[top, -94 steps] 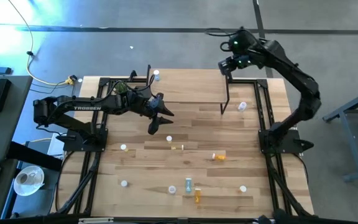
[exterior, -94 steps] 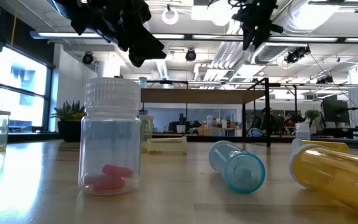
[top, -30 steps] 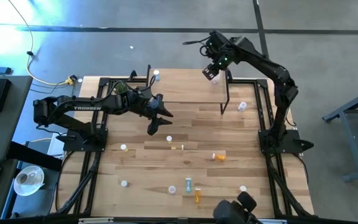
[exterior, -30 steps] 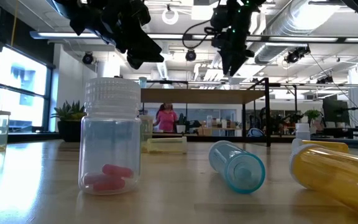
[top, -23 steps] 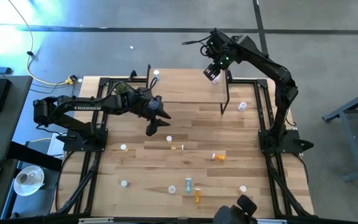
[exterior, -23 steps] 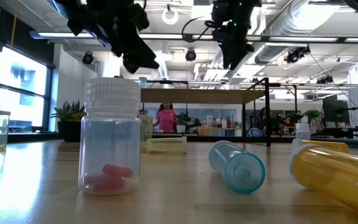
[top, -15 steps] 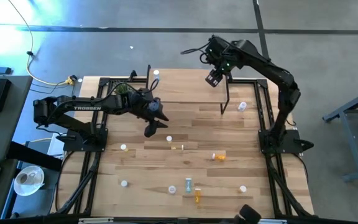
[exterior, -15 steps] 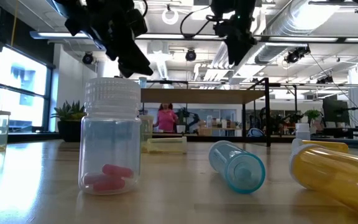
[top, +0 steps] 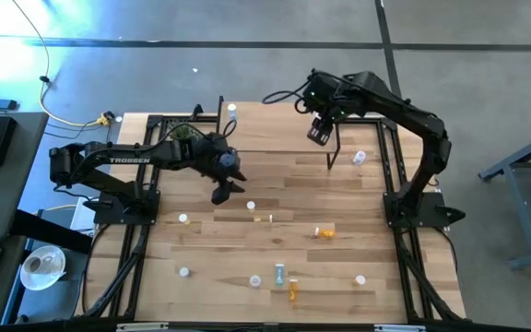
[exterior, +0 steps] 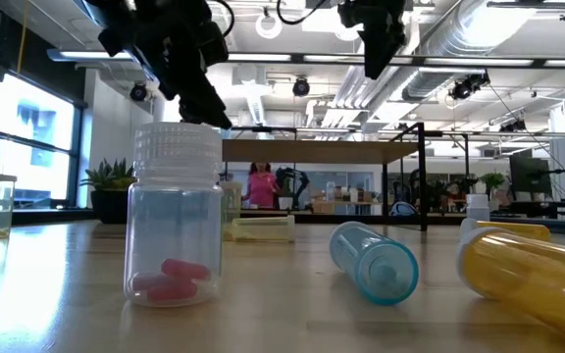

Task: Pick and place medicine bottles onto shelf by color
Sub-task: Put the top right yellow pill bottle on the shelf

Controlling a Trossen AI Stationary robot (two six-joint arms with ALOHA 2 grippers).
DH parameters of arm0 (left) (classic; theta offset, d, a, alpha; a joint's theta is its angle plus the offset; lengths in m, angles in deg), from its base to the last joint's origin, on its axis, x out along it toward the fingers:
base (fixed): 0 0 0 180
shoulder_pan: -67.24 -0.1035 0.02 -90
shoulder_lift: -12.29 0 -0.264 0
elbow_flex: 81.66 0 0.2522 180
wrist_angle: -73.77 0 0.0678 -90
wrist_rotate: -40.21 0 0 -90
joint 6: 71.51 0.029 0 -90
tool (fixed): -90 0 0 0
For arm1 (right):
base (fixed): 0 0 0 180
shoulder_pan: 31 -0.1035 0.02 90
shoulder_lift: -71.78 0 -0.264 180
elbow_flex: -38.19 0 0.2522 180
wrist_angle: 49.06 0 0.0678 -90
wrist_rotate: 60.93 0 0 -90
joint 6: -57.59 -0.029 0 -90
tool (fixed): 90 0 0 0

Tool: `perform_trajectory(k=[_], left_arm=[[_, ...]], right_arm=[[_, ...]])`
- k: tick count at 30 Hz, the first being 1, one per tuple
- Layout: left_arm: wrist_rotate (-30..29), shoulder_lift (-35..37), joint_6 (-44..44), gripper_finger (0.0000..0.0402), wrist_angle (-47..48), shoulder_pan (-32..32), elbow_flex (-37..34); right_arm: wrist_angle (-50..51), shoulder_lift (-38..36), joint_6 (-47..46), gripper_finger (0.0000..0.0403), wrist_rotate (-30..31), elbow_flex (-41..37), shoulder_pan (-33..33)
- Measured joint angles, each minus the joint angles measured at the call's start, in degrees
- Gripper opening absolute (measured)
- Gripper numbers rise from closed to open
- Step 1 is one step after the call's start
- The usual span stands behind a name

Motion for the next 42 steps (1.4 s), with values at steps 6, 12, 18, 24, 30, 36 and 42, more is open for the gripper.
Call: perform_trajectory(k=[6, 12, 18, 24, 30, 36, 42], left_arm=[[-0.1, 0.0, -2.8, 0.0189, 3.8, 2.0, 0.0], [-6.5, 0.0, -5.5, 0.0180, 2.3, 7.1, -3.5], [-7.6, 0.0, -10.9, 0.0181, -4.9, 10.3, -9.7], [-8.2, 0.0, -13.4, 0.0181, -11.6, 12.8, -12.7], [-16.3, 0.0, -14.2, 0.0181, -12.0, 16.3, -13.7], [-17.7, 0.0, -12.7, 0.0181, -12.3, 17.3, -13.7], [-18.9, 0.0, -11.9, 0.0181, -13.6, 17.0, -13.7]], right_arm=[[1.3, 0.0, -1.3, 0.0178, 0.6, 0.0, -2.8], [2.5, 0.0, -2.3, 0.0178, 3.4, 0.0, -5.6], [2.0, 0.0, -2.1, 0.0178, 3.4, 0.0, -7.2], [3.8, 0.0, -2.8, 0.0178, 3.1, 0.0, -9.1], [4.5, 0.0, -4.7, 0.0178, 4.8, -0.1, -12.7], [0.6, -5.6, -8.0, 0.0178, 9.8, -11.9, -16.6], [-11.3, -15.9, -14.2, 0.0178, 12.0, -29.5, -20.9]])
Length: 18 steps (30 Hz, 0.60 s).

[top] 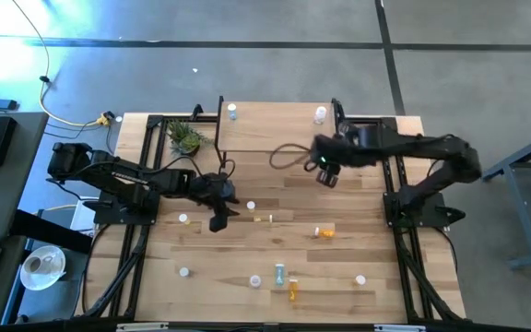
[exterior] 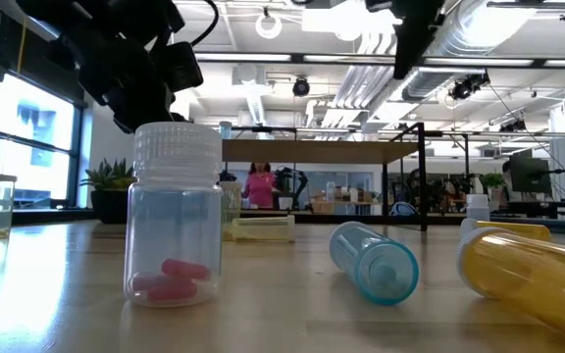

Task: Pick and place medicine bottles onto shelf by color
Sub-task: Put the top right yellow pill bottle on the shelf

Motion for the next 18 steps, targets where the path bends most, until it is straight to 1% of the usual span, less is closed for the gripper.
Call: perform_trajectory(k=[3, 8, 11, 14, 18], left_arm=[[-2.0, 0.0, 0.2, 0.0182, -1.0, 0.0, 0.0], [-2.6, -0.4, -1.2, 0.0182, -4.1, 0.0, 0.0], [-3.6, -1.2, -1.3, 0.0182, -5.0, 0.6, -0.1], [-6.3, -2.3, -1.7, 0.0182, -5.3, 1.5, 0.0], [-9.2, -3.7, -1.8, 0.0182, -6.5, 2.8, 0.0]], right_arm=[[-4.1, -4.3, -4.8, 0.0178, -0.3, -6.2, -2.0], [-9.3, -9.2, -10.9, 0.0178, 1.1, -13.1, -5.1], [-10.7, -10.6, -13.8, 0.0178, 3.2, -15.9, -6.9], [-11.1, -11.0, -16.1, 0.0178, 5.7, -17.9, -8.2], [-11.2, -11.1, -18.3, 0.0178, 6.1, -19.0, -9.1]])
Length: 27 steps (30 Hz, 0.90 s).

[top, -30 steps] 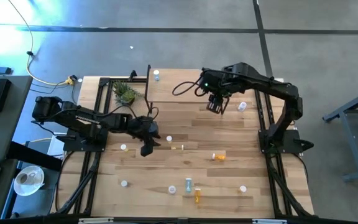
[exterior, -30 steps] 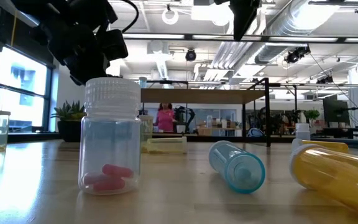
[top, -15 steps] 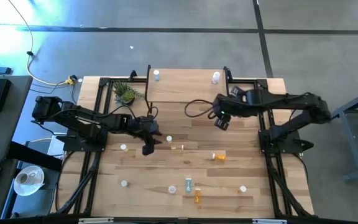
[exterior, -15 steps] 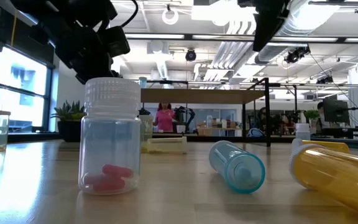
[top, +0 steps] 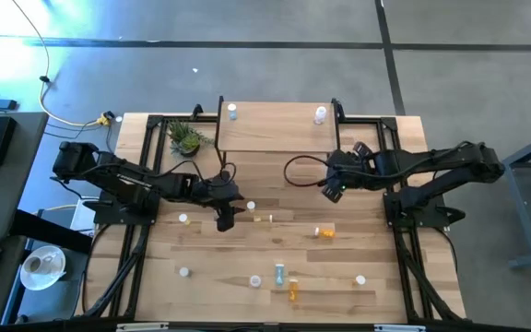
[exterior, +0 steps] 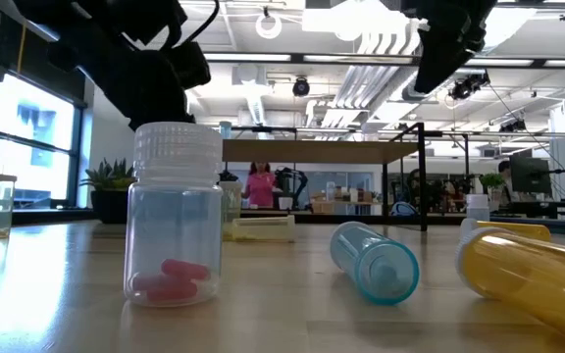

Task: Pick and place medicine bottles onto shelf by color
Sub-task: Put the top right yellow pill bottle on the shelf

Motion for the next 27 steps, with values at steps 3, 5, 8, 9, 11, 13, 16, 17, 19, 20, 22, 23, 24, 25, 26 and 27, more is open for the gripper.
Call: perform_trajectory(k=[3, 5, 8, 9, 11, 13, 16, 17, 19, 20, 22, 23, 24, 25, 26, 27], left_arm=[[-1.1, -1.7, -0.1, 0.0182, -1.9, 0.5, 0.0], [-1.5, -3.2, 0.0, 0.0182, -3.8, 0.7, 0.0], [-1.5, -6.1, 0.0, 0.0182, -6.9, 0.7, 0.0], [-1.5, -6.9, 0.0, 0.0182, -7.7, 0.7, 0.0], [-1.6, -8.6, 0.0, 0.0182, -9.7, 0.7, 0.0], [-2.5, -10.2, -0.1, 0.0182, -11.0, 0.7, 0.0], [-3.4, -11.9, -0.1, 0.0182, -13.0, 0.7, 0.0], [-3.4, -12.3, -0.1, 0.0182, -13.1, 0.7, 0.0], [-3.4, -13.0, -0.1, 0.0182, -14.1, 0.7, 0.0], [-3.4, -13.2, 0.0, 0.0182, -14.5, 0.7, 0.0], [-3.6, -13.7, 0.0, 0.0182, -14.8, 0.6, 0.0], [-4.0, -13.9, 0.0, 0.0182, -14.8, 0.6, 0.0], [-4.1, -13.9, 0.0, 0.0182, -14.8, 0.6, 0.0], [-4.1, -13.9, 0.0, 0.0182, -14.9, 0.6, 0.0], [-4.2, -13.9, 0.0, 0.0182, -15.0, 0.6, 0.0], [-4.4, -13.9, 0.0, 0.0181, -15.0, 0.6, 0.0]], right_arm=[[-0.1, 0.0, -0.2, 0.0178, 0.0, -0.2, -0.4], [-0.5, 0.0, -0.2, 0.0178, 0.0, -0.2, -0.4], [-0.8, 0.0, -0.2, 0.0178, 0.0, -0.2, -0.4], [-0.9, 0.0, -0.1, 0.0178, 0.0, -0.2, -0.4], [-0.9, 0.0, -0.1, 0.0178, 0.0, -0.2, -0.4], [-0.9, 0.0, -0.1, 0.0178, 0.0, -0.2, -0.4], [-0.9, 0.0, -0.1, 0.0178, 0.0, -0.2, -0.4], [-1.0, 0.0, -0.1, 0.0178, 0.0, -0.2, -0.4], [-1.0, 0.0, 0.0, 0.0178, 0.0, -0.2, -0.4], [-1.0, 0.0, 0.0, 0.0178, 0.0, -0.2, -0.4], [-1.0, 0.0, 0.0, 0.0178, 0.0, -0.2, -0.4], [-1.0, 0.0, 0.0, 0.0178, 0.0, -0.2, -0.4], [-1.0, 0.0, 0.0, 0.0178, 0.0, -0.2, -0.4], [-1.0, 0.0, 0.0, 0.0178, 0.0, -0.2, -0.4], [-1.0, 0.0, 0.0, 0.0178, 0.0, -0.2, -0.4], [-1.0, 0.0, 0.0, 0.0178, 0.0, -0.2, -0.4]])
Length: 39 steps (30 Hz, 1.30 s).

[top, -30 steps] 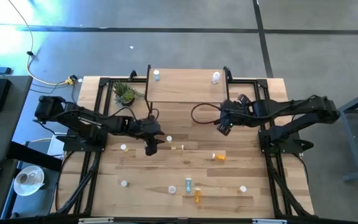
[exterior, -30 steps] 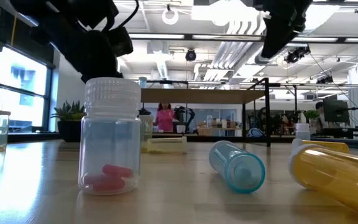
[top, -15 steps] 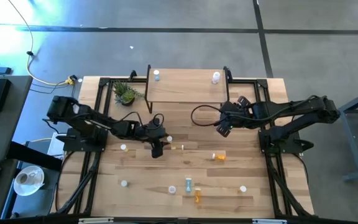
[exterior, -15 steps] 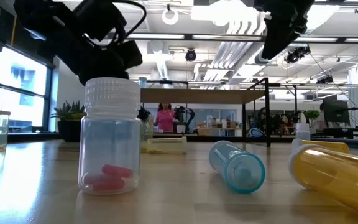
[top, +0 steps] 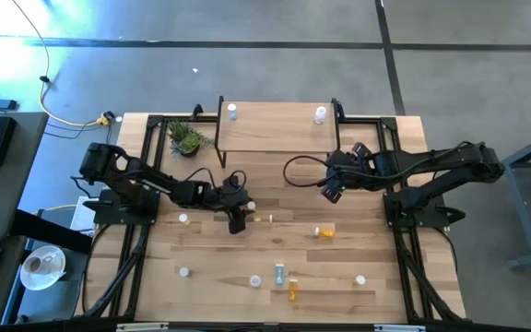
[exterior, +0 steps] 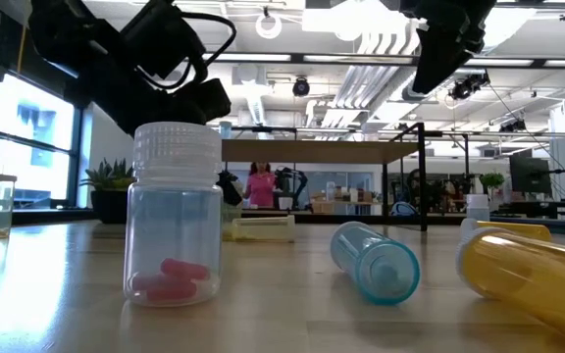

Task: Pick and place medicine bottles onto shelf by color
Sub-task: Put the top right yellow pill bottle on the shelf

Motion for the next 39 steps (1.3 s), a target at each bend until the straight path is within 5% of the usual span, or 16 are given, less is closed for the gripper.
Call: perform_trajectory(k=[17, 28, 39], left_arm=[[-1.5, 0.0, 0.0, 0.0101, 0.0, 0.0, 0.0], [-1.8, 1.3, 0.5, 0.0111, -4.5, -2.1, 0.6], [-1.3, 5.8, 10.6, 0.0107, 4.2, -7.5, 9.2]], right_arm=[[0.0, 0.0, 0.0, 0.0178, 2.1, 0.1, 0.0], [0.0, 0.0, 0.0, 0.0178, 2.3, 0.1, 0.0], [0.0, 0.0, -0.2, 0.0178, 2.3, 0.1, 0.0]])
